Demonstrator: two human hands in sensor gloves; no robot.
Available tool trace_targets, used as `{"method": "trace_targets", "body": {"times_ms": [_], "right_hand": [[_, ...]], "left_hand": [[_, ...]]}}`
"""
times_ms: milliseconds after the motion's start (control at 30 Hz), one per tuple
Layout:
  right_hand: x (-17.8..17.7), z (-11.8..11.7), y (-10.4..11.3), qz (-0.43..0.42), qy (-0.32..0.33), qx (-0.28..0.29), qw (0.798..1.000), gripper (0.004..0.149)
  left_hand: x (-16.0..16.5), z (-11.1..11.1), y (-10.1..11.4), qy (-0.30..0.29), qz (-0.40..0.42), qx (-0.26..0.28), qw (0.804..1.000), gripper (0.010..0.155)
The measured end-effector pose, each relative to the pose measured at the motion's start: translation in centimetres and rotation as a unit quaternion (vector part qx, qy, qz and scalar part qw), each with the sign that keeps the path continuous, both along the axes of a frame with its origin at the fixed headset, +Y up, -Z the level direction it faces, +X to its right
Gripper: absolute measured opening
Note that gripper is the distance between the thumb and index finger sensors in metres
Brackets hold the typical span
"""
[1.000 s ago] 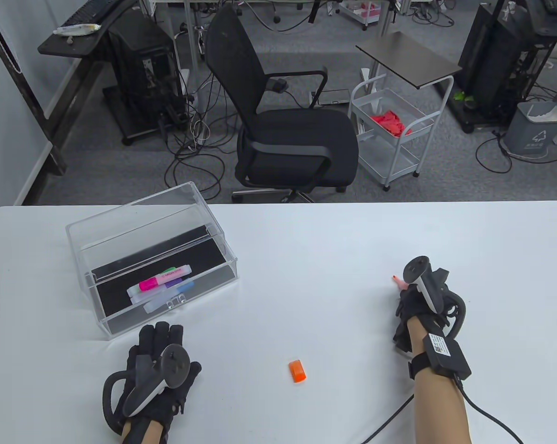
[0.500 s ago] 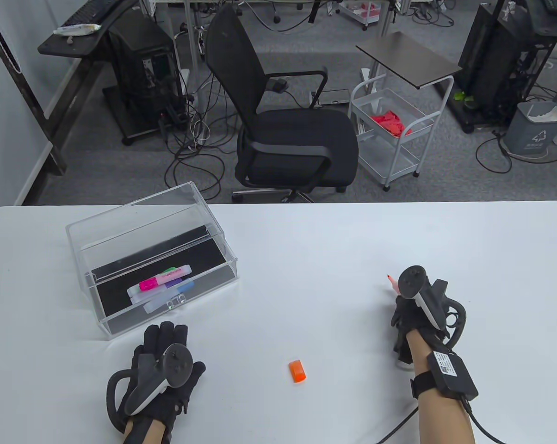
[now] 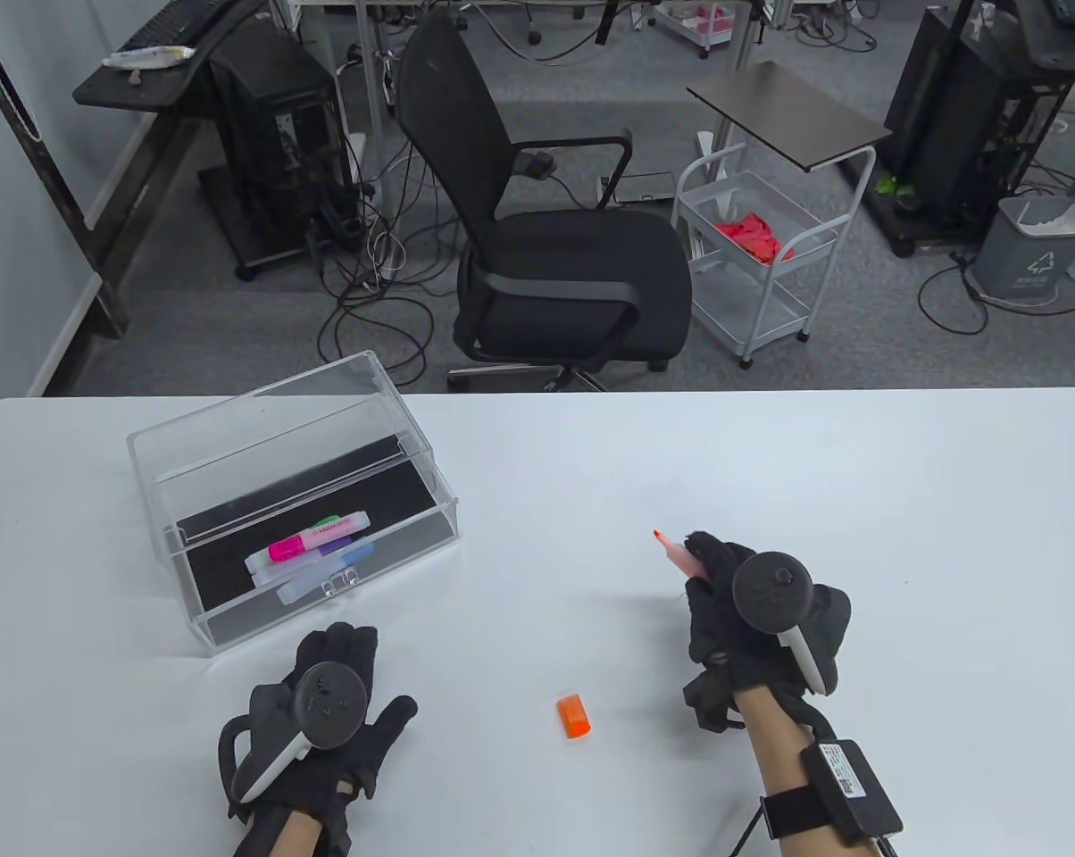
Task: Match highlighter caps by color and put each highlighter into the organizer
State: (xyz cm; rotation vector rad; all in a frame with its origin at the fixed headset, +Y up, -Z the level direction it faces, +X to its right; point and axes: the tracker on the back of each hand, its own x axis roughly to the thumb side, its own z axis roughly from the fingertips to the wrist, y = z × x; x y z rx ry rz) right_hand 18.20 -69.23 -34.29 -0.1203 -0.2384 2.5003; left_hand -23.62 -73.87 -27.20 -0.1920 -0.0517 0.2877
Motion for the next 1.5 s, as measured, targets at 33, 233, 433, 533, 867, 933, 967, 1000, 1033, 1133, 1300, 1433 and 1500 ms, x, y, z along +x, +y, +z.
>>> {"method": "trace_targets", "body": {"times_ms": [33,233,433,533,867,933,967,1000,1033,1133,1300,1433,1500], "right_hand": [[-0.4,0.3,0.1,-0.008,0.006,0.002,1.000,0.053],[-4.6,2.9,0.6,-0.054,0.053,0.030,0.997,0.052],[-9.0,5.0,0.8,-0.044,0.112,0.046,0.992,0.053],[-10.7,6.1,1.0,-0.076,0.142,0.044,0.986,0.054],[-13.7,9.1,0.3,-0.141,0.221,0.054,0.963,0.053],[-14.1,9.3,0.3,-0.138,0.230,0.059,0.961,0.054],[-14.3,9.3,0.2,-0.142,0.237,0.061,0.959,0.054],[-14.4,9.4,0.1,-0.147,0.242,0.061,0.957,0.055],[-14.6,9.4,-0.1,-0.152,0.248,0.059,0.955,0.055],[-15.0,9.5,-0.4,-0.156,0.264,0.053,0.950,0.054],[-15.4,9.7,-0.4,-0.167,0.294,0.059,0.939,0.054],[-15.8,9.9,-0.3,-0.159,0.302,0.063,0.938,0.053],[-15.9,10.0,-0.3,-0.154,0.296,0.066,0.940,0.053]], "left_hand": [[0.0,0.0,0.0,-0.002,0.009,-0.001,1.000,0.089],[0.2,-0.2,-0.4,-0.012,0.076,-0.014,0.997,0.089],[0.9,-0.2,-0.9,-0.039,0.180,-0.044,0.982,0.090],[1.7,-0.2,-1.3,-0.064,0.257,-0.059,0.962,0.091],[3.0,0.1,-1.7,-0.117,0.434,-0.063,0.891,0.091],[3.4,0.1,-1.8,-0.122,0.459,-0.071,0.877,0.090],[3.5,0.2,-1.8,-0.128,0.463,-0.075,0.874,0.090],[3.7,0.2,-1.9,-0.136,0.469,-0.079,0.869,0.090],[4.0,0.3,-1.9,-0.145,0.477,-0.081,0.863,0.089],[4.5,0.3,-2.0,-0.170,0.508,-0.102,0.838,0.089],[4.8,0.4,-2.4,-0.169,0.532,-0.115,0.821,0.085],[5.0,0.4,-2.5,-0.173,0.541,-0.112,0.815,0.081],[5.0,0.4,-2.4,-0.175,0.546,-0.109,0.812,0.078]]}}
